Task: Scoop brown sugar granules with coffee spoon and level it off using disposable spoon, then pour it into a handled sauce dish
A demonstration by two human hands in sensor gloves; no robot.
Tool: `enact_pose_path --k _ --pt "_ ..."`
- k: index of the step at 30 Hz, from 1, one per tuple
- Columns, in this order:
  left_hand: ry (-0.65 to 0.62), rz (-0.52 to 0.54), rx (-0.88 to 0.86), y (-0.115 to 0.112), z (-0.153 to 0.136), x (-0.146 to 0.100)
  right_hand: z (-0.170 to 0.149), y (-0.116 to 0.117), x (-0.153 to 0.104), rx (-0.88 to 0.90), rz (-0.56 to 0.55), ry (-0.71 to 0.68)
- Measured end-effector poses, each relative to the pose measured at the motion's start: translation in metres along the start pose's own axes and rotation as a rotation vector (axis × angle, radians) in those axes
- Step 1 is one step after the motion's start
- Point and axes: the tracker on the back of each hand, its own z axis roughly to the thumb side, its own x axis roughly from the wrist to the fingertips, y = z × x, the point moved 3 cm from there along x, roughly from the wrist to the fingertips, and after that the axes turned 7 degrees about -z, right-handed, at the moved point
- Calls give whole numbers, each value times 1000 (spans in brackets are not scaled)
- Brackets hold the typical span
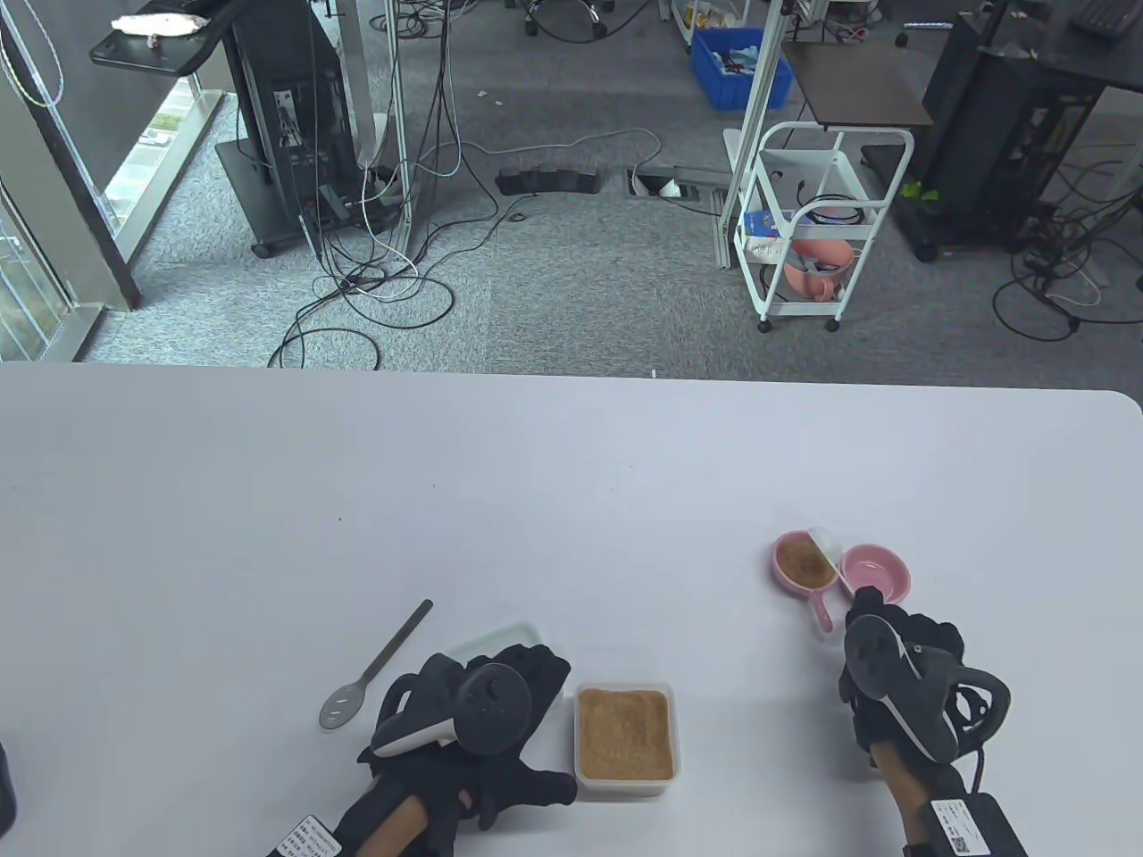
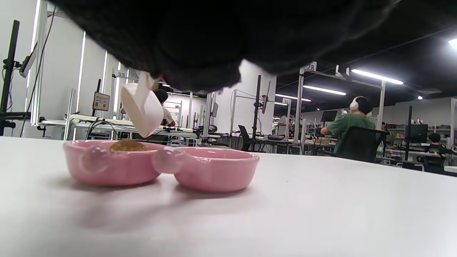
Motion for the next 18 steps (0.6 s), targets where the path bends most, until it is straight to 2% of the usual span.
enact_pose_path --k 9,13,18 --pt "-1 4 -1 0 1 2 -40 4 5 433 140 244" --pt "-2 3 -1 -1 2 4 -45 -4 4 590 169 265" --pt "-5 9 -4 -2 3 5 -38 -14 1 786 240 212"
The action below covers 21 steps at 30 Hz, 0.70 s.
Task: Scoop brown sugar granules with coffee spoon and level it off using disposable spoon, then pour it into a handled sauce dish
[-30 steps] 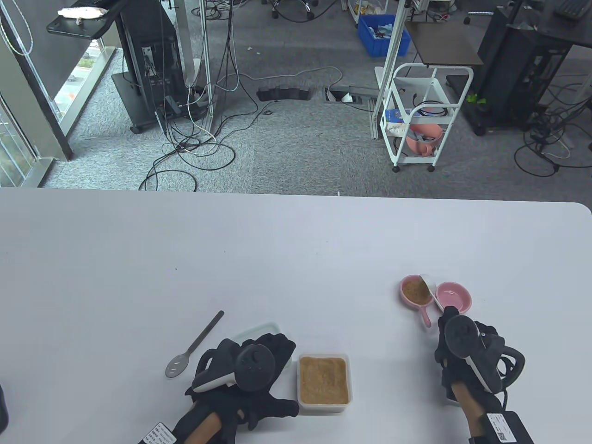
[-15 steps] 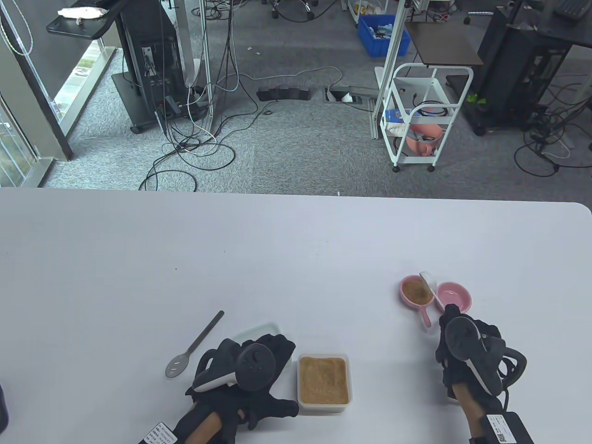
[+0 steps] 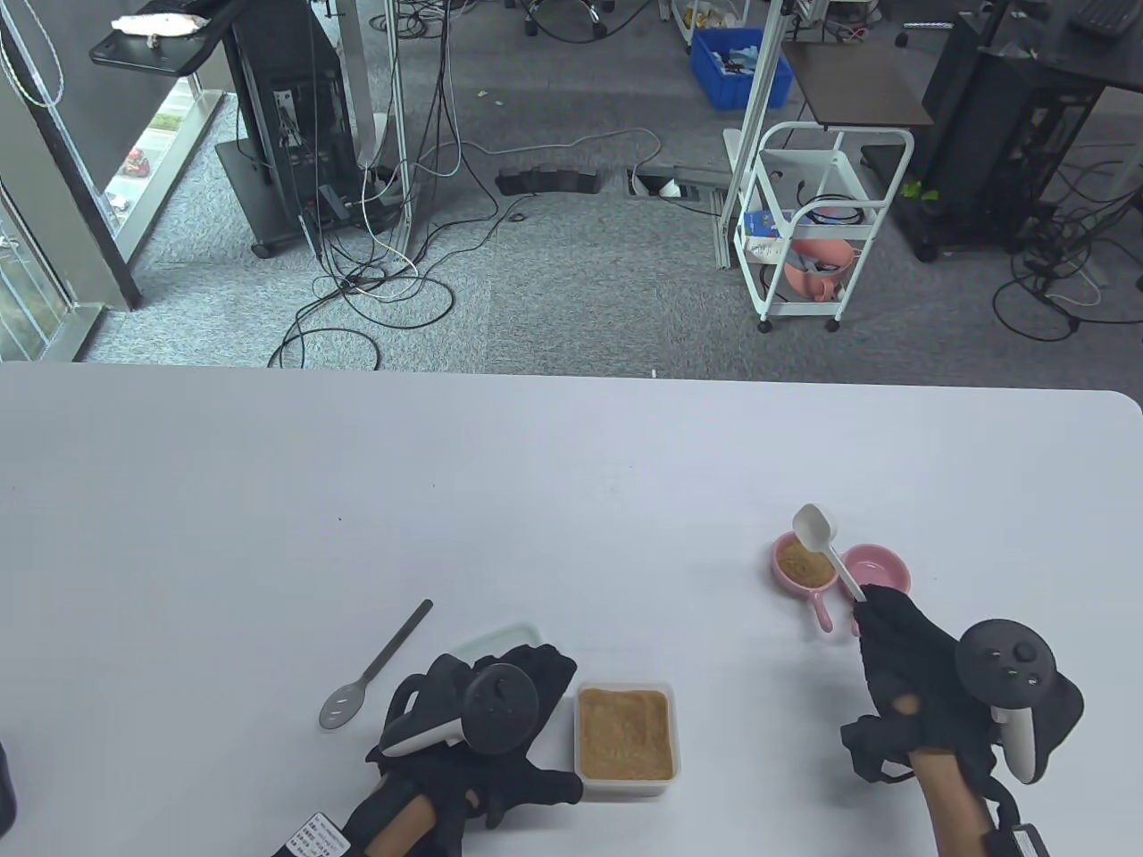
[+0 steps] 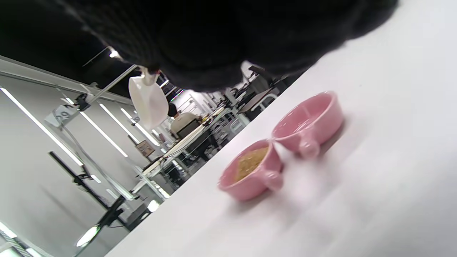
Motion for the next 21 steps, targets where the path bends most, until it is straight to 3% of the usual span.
enact_pose_path --k 11,21 --pt "-8 5 -11 -2 4 7 45 28 -24 131 290 -198" --pt "-10 -10 3 -6 7 10 82 61 -55 20 548 -426"
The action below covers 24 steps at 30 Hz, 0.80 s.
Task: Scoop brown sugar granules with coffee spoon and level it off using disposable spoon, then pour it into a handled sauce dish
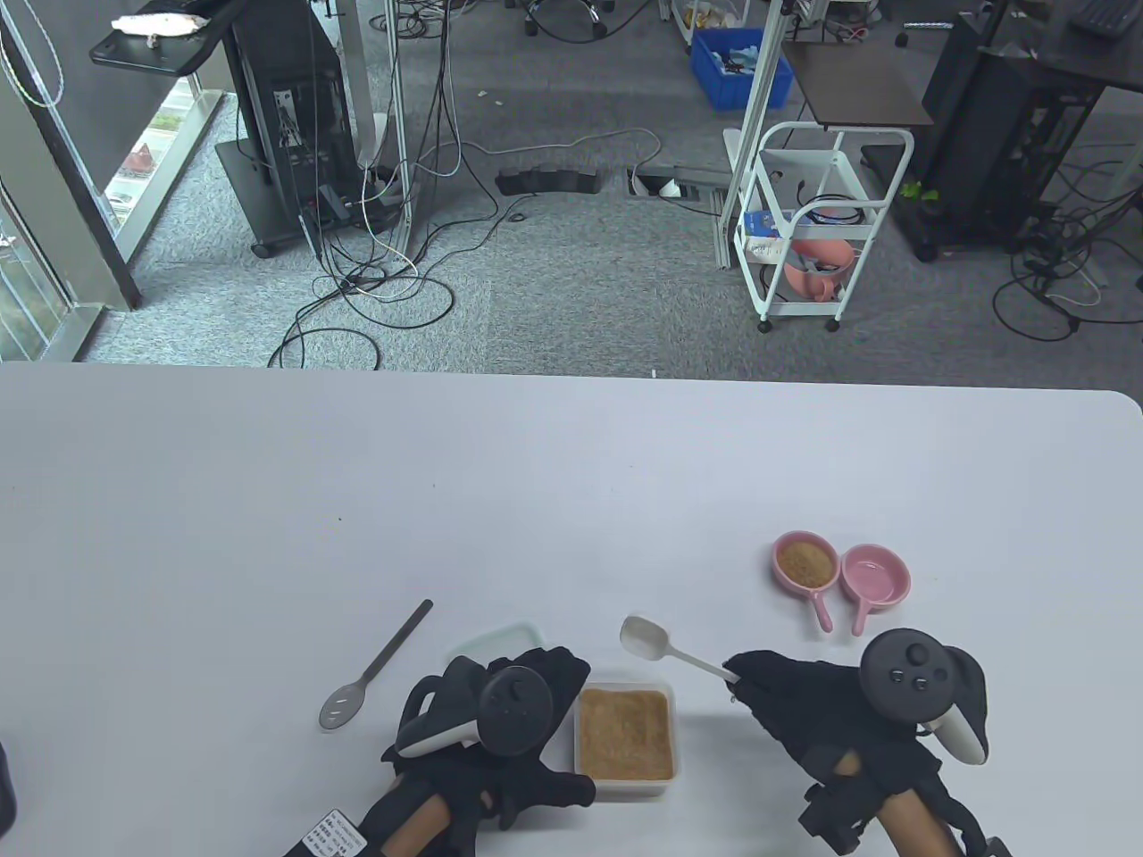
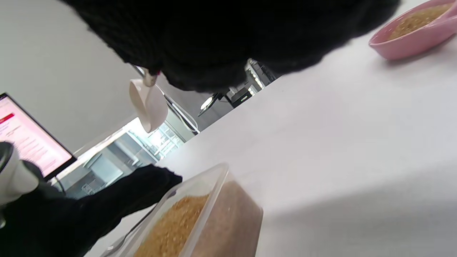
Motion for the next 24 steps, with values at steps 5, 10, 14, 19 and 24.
enact_pose_path --k 5,10,14,19,24 --pt "4 -11 -2 -1 0 0 20 14 -2 -143 57 -71" --pt "5 -19 1 -2 1 1 34 22 -5 -358 58 -127" --pt "7 -23 4 -3 1 3 53 30 -10 -542 29 -209" --pt "12 -29 9 -5 1 3 79 46 -19 -785 -6 -310" --pt "19 -28 19 -5 2 4 91 64 -24 -884 14 -375"
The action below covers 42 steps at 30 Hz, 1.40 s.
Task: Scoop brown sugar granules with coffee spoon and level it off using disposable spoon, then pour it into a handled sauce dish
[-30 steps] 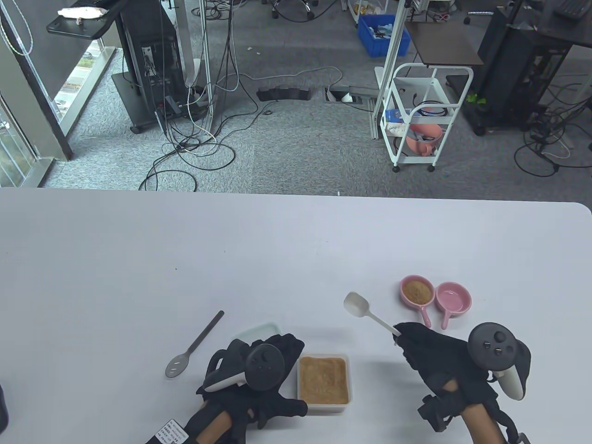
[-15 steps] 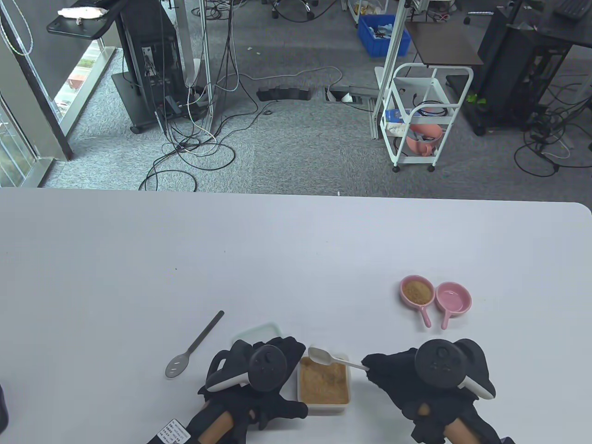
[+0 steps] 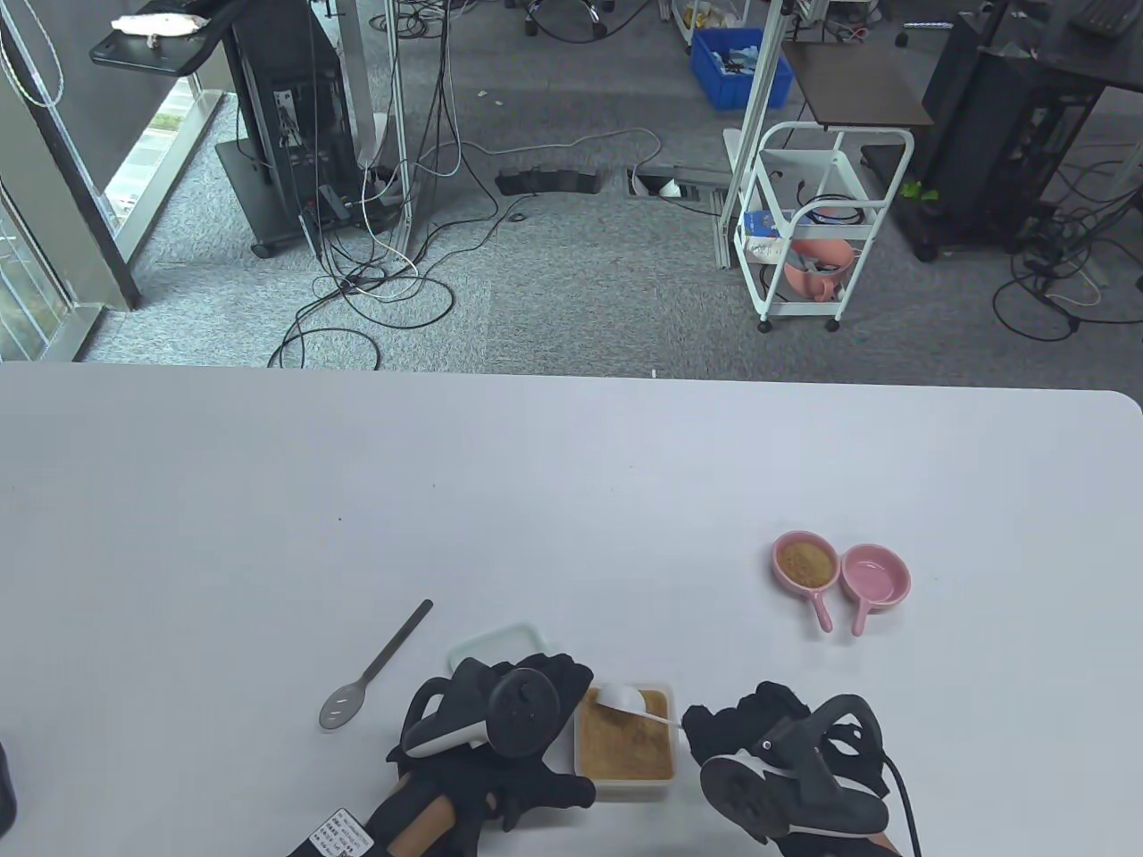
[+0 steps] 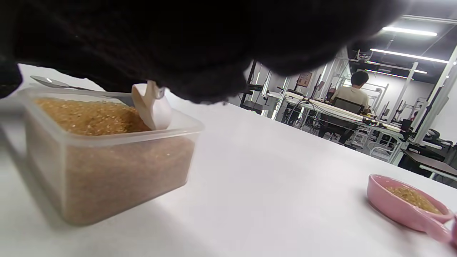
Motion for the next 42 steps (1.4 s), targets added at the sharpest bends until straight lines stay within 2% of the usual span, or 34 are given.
enact_pose_path --k 7,8,12,18,26,32,40,42 --pt "7 2 -7 -1 0 1 9 11 3 78 97 -32" --pt "7 2 -4 -1 0 1 10 16 4 90 136 -33" --pt "10 4 -2 -1 0 1 3 22 4 209 183 -8" --pt "20 10 20 -1 0 2 -29 43 3 585 315 99" --pt "22 9 27 -1 1 2 -59 76 -1 917 450 232" --pt "23 4 26 -2 1 2 -69 95 -4 1066 511 296" --pt "24 3 29 -3 1 2 -76 127 -14 1313 649 422" --pt "24 3 29 -3 0 2 -75 128 -15 1318 668 434"
